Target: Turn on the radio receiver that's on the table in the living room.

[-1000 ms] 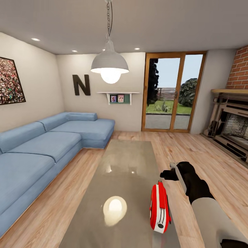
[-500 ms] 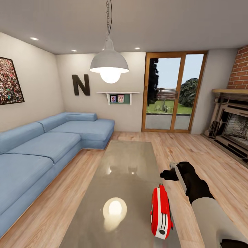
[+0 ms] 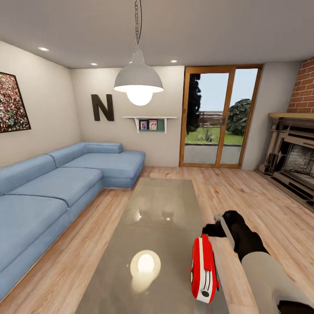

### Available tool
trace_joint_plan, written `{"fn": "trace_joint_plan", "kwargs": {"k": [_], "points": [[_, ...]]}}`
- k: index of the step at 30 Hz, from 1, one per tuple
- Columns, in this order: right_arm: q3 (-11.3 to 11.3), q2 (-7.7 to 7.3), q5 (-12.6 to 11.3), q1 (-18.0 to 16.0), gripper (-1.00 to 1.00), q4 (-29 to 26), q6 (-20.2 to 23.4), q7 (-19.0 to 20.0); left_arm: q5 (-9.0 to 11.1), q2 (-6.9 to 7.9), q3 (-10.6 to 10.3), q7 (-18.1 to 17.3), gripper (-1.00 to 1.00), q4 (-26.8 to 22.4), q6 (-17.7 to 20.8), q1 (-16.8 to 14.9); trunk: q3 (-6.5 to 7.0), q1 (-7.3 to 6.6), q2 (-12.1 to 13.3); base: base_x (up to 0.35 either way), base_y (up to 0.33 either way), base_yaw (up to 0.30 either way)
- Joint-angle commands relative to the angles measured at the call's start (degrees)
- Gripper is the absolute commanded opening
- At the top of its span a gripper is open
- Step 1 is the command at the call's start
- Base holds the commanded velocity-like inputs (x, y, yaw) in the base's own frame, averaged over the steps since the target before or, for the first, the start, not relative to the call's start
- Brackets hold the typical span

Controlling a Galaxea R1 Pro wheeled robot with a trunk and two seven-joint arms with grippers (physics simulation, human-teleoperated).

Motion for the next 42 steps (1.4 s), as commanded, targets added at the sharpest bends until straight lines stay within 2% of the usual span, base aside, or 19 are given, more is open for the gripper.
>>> {"fn": "trace_joint_plan", "kwargs": {"k": [1,4,6,9,32,42], "points": [[0.0,0.00,0.0,0.0,1.00,0.3,-0.1,0.0,0.0,-0.01,0.0,0.0,1.00,0.0,0.0,0.0,0.00,0.00,0.0,0.000,0.000,0.000],[0.0,0.00,0.0,0.0,1.00,1.5,-1.2,0.0,0.0,-0.12,0.0,0.0,1.00,0.0,0.0,0.0,0.00,0.00,0.0,0.000,0.000,0.000],[0.1,0.00,0.1,0.0,1.00,3.2,-3.8,0.1,0.1,-0.20,0.0,0.0,1.00,0.0,-0.2,0.0,0.00,0.00,0.0,0.000,0.000,0.000],[0.2,0.00,0.1,0.0,1.00,3.8,-4.7,0.1,0.1,-0.21,0.0,0.1,1.00,-0.1,-0.3,0.0,0.00,0.00,0.0,0.000,0.000,0.000],[0.4,0.09,0.2,0.0,1.00,4.8,-5.1,0.1,0.1,-0.31,0.1,0.2,1.00,-0.1,-0.4,0.0,-4.13,5.05,-9.2,0.000,0.000,0.000],[0.4,0.09,0.1,0.0,1.00,4.8,-5.1,0.1,0.1,-0.31,0.0,0.2,1.00,-0.1,-0.3,0.0,-4.13,5.05,-9.2,0.000,0.000,0.000]]}}
